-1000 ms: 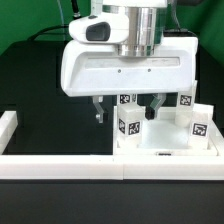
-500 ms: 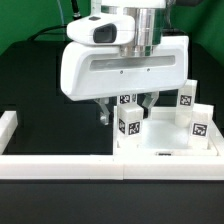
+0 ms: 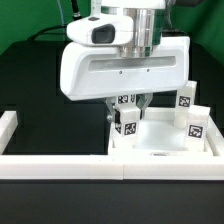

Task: Assemble square table

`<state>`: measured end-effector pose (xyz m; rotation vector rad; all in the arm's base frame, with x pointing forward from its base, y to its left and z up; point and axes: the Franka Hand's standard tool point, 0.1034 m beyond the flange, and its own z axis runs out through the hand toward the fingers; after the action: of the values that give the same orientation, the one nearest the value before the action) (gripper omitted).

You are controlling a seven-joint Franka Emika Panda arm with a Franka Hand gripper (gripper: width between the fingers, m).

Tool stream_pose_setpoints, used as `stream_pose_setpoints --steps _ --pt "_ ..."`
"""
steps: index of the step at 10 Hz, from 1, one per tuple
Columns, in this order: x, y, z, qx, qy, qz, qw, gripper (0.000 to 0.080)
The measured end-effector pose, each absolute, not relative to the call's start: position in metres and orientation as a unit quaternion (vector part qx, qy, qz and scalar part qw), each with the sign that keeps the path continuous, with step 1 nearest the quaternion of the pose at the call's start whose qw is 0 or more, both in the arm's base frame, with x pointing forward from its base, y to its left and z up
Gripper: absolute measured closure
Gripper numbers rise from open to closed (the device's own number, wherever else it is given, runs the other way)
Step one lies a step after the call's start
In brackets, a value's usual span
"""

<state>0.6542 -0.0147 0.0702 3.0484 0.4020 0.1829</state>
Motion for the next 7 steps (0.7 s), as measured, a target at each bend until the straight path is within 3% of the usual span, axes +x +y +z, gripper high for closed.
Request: stream_pose_setpoints --steps 7 --pt "0.6528 -0.0141 0.0689 0.984 -0.163 0.066 0.008 0.0509"
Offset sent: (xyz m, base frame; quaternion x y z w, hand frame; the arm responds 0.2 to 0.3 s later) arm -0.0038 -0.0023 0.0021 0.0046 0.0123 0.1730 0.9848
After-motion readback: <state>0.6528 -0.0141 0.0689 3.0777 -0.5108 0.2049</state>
